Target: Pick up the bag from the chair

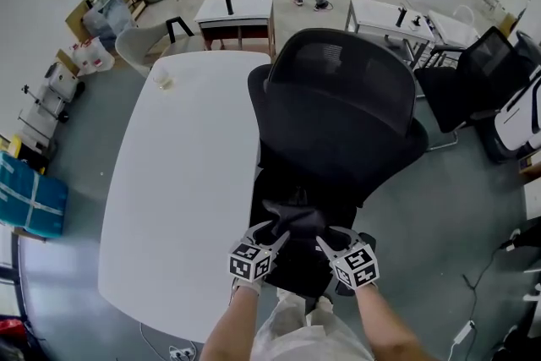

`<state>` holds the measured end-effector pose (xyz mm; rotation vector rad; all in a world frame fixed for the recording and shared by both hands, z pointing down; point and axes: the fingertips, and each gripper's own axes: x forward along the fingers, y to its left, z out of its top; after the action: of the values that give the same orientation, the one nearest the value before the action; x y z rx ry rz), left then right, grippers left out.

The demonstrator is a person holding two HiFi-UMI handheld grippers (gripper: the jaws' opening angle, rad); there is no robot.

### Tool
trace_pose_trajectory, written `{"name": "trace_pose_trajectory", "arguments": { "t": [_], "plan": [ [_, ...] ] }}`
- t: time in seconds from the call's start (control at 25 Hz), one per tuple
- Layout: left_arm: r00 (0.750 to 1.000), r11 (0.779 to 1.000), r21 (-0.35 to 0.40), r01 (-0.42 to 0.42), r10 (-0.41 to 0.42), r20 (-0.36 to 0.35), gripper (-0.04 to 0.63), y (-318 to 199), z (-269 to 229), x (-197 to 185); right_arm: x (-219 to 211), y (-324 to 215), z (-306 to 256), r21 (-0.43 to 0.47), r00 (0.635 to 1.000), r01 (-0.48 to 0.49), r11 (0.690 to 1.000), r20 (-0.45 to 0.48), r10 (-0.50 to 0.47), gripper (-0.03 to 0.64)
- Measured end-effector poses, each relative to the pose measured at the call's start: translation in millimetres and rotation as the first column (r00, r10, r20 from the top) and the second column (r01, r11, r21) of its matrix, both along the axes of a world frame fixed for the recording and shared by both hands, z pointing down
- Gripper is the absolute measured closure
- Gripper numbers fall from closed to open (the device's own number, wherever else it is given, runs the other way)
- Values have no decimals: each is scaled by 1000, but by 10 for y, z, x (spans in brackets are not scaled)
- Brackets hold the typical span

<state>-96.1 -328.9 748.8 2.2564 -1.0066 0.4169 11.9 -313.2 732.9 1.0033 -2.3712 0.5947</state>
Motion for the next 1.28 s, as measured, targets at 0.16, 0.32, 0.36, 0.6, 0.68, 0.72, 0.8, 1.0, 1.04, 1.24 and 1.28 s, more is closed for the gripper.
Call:
{"name": "trace_pose_trajectory", "arguments": {
  "t": [0.16, 0.32, 0.36, 0.6, 0.68, 0.72, 0.8, 1.0, 1.04, 1.24, 1.28],
  "plan": [
    [999, 999, -27, -29, 29, 16, 394, -26, 111, 68, 17, -19, 59, -17, 1000, -6, 1000, -10, 5, 489],
    [998, 998, -40, -45, 47, 36, 394, -75, 187, 137, 8, -78, 78, -17, 1000, -6, 1000, -13, 6, 489],
    [998, 998, -40, -43, 44, 38, 396, -89, 197, 143, 10, -88, 85, -15, 1000, -8, 1000, -15, 8, 489],
    [997, 998, -47, -37, 40, 70, 489, -138, 257, 123, 25, -146, 141, 0, 998, -17, 1000, -62, 17, 530],
    [996, 998, -44, -35, 39, 81, 504, -157, 258, 108, 14, -171, 146, -1, 998, -27, 1000, -54, 27, 556],
    [995, 998, -43, -35, 38, 87, 513, -166, 252, 107, 10, -178, 142, -2, 998, -32, 999, -47, 32, 569],
    [994, 999, -40, -36, 40, 98, 529, -178, 233, 117, 10, -176, 142, -6, 999, -35, 999, -38, 35, 582],
    [996, 999, -34, -30, 33, 86, 559, -186, 120, 165, 46, -189, 30, -9, 999, -43, 999, -19, 42, 592],
    [996, 999, -27, -29, 31, 86, 562, -191, 78, 164, 47, -197, -8, -8, 999, -49, 999, -13, 49, 592],
    [996, 1000, 22, -17, 15, 86, 569, -213, -208, 207, 120, -253, -241, 8, 995, -95, 995, 32, 95, 594],
    [996, 999, 33, -17, 14, 86, 569, -210, -274, 233, 154, -258, -296, 10, 993, -106, 994, 44, 105, 594]
  ]
}}
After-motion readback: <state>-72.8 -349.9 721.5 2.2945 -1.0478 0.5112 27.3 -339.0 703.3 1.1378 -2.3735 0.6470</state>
